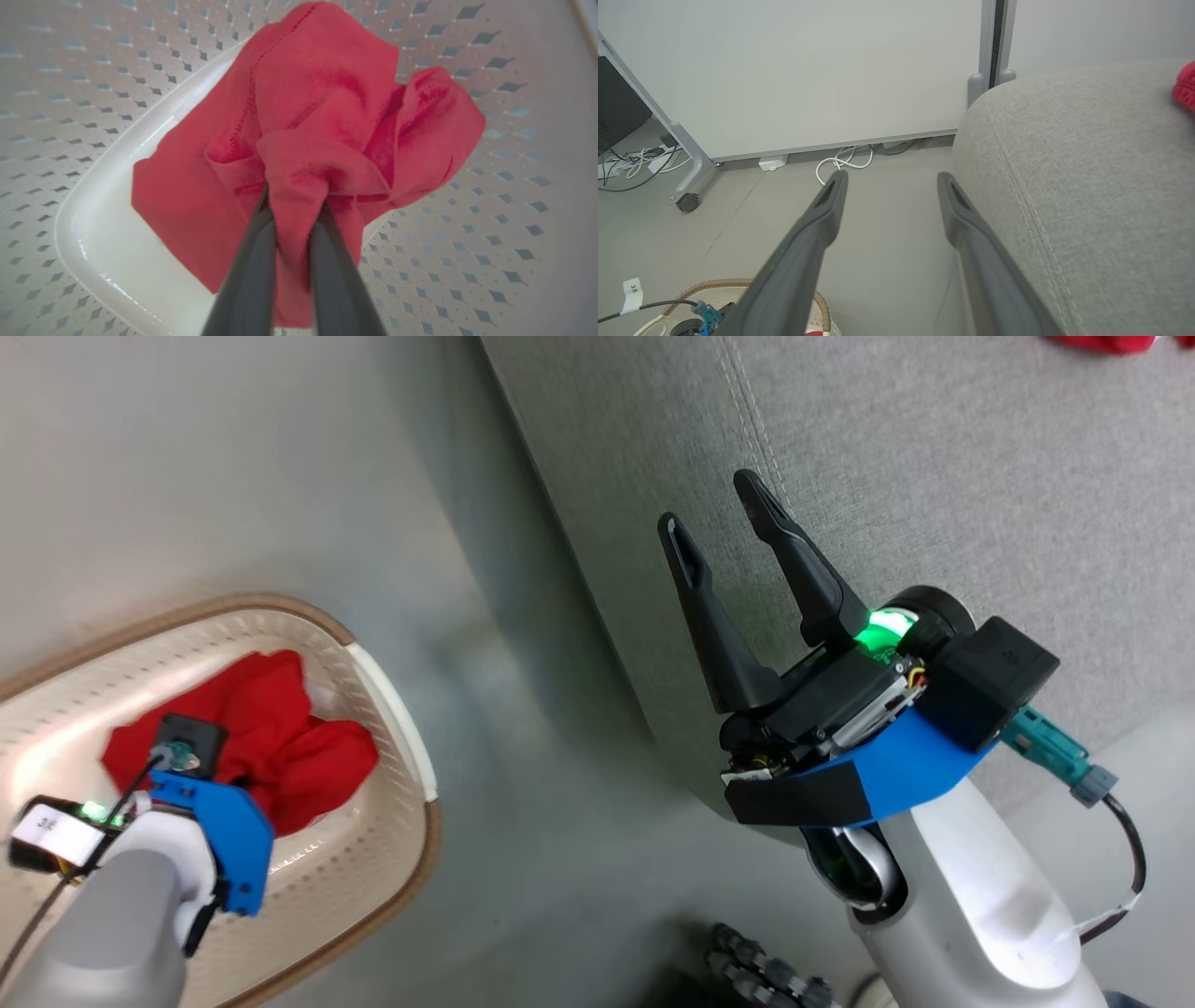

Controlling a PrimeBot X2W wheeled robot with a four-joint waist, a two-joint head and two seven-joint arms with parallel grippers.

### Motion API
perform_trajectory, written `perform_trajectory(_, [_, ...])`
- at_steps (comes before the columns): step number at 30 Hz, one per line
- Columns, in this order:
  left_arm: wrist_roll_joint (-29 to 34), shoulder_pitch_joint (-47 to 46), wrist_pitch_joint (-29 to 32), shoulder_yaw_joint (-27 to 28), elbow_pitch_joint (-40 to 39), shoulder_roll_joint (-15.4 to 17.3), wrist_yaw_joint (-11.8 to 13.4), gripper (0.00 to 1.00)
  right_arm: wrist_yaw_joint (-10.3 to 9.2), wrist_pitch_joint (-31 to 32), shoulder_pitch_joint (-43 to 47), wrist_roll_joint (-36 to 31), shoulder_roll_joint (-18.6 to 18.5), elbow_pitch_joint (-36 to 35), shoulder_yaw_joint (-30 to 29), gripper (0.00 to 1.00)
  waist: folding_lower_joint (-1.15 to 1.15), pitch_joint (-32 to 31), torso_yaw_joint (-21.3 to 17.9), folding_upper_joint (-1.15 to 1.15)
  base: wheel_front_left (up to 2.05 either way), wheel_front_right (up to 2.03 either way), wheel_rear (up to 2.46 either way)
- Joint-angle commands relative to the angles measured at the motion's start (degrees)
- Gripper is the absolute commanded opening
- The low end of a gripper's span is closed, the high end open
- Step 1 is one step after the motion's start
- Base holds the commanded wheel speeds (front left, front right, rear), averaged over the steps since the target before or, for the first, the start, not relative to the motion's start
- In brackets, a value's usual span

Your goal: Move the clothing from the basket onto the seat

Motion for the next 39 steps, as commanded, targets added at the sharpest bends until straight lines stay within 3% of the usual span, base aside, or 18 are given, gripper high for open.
perform_trajectory(1, [-0.61,-0.41,-0.92,0.16,0.17,-0.58,-0.26,0.0,0.02,-0.21,-0.73,-0.7,0.04,0.43,-0.16,1.0,-0.01,-1.62,0.48,0.0,0.0,0.0,0.0])
perform_trajectory(12, [-6.36,1.27,-7.75,-2.42,0.03,-9.83,-1.17,0.0,0.02,-0.21,3.49,-7.33,0.04,6.03,-3.56,1.0,-0.01,-18.59,11.32,0.0,0.0,0.0,0.0])
perform_trajectory(22, [-13.02,1.64,-14.21,-8.72,-8.58,-13.28,-1.02,0.0,0.02,1.61,10.9,-11.34,0.01,10.29,-8.05,1.0,-0.01,-34.14,20.95,0.0,0.0,0.0,0.0])
perform_trajectory(30, [-15.21,-2.4,-13.95,-10.64,-15.33,-15.36,-0.99,0.0,0.02,5.61,17.58,-12.51,0.0,9.41,-12.29,1.0,-0.01,-40.85,26.66,0.0,0.0,0.0,0.0])
perform_trajectory(39, [-17.42,-7.22,-12.07,-11.16,-19.49,-18.03,-0.98,0.0,0.02,9.02,21.9,-12.24,0.0,8.43,-12.85,1.0,-0.01,-45.29,29.65,0.0,0.0,0.0,0.0])
